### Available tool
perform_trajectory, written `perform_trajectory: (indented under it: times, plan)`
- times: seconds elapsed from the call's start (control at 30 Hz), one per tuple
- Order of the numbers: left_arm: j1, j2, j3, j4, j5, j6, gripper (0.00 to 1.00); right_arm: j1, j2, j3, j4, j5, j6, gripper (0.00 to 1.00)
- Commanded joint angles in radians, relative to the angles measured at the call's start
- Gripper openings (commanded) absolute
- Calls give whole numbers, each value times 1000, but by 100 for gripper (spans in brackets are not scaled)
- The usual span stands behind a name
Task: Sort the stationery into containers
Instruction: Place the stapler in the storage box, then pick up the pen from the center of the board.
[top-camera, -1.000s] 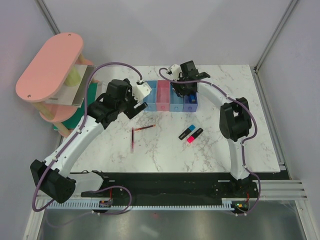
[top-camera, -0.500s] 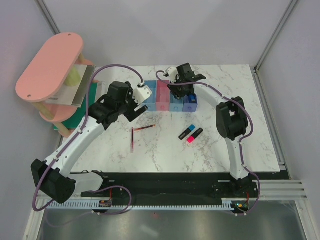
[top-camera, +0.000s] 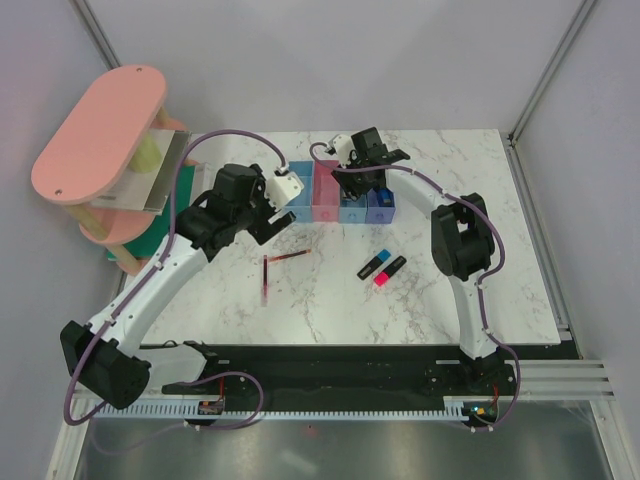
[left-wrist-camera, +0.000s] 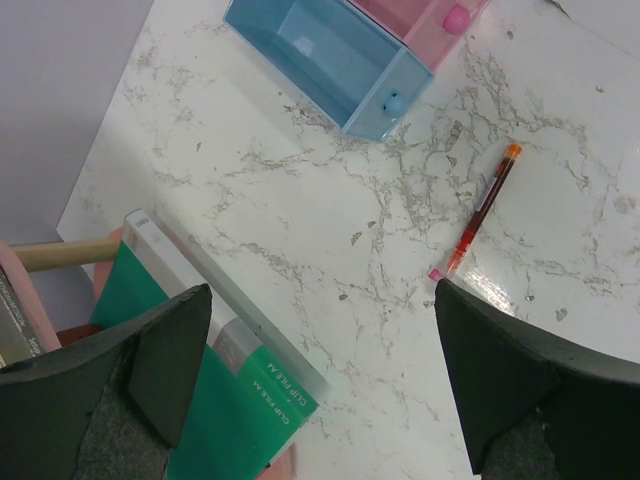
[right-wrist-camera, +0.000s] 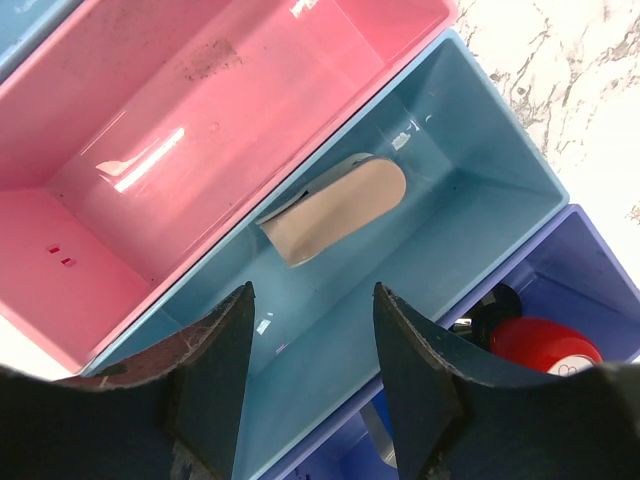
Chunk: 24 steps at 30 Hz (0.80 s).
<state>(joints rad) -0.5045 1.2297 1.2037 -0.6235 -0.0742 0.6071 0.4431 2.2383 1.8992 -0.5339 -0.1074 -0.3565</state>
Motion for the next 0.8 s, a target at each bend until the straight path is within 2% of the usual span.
perform_trajectory:
  times: [0.0,0.17,0.3,0.4,0.47,0.53,0.67,0.77]
  plan:
    - [0,-35,-12,8,22,10,100,0,-46,14,11,25,-13,59]
    - [0,-56,-53,18,53,25,100,-3,-138,-37,12,51,-30,59]
    - [1,-88,-176,73,70,54,100,-10,-290,-112,11,68,-38,60]
    - [1,-96,-237,87,143,83,100,-26,-402,-185,2,54,-59,61]
    - [1,-98,-269,97,201,117,100,-27,-457,-238,-20,46,-87,71]
    - [1,-81,-323,119,224,135,100,-29,-537,-328,-38,28,-116,75]
    - [4,0,-377,192,240,213,100,-27,-641,-452,-77,12,-133,98]
    - [12,86,-333,205,170,165,100,-40,-715,-518,-83,12,-113,98]
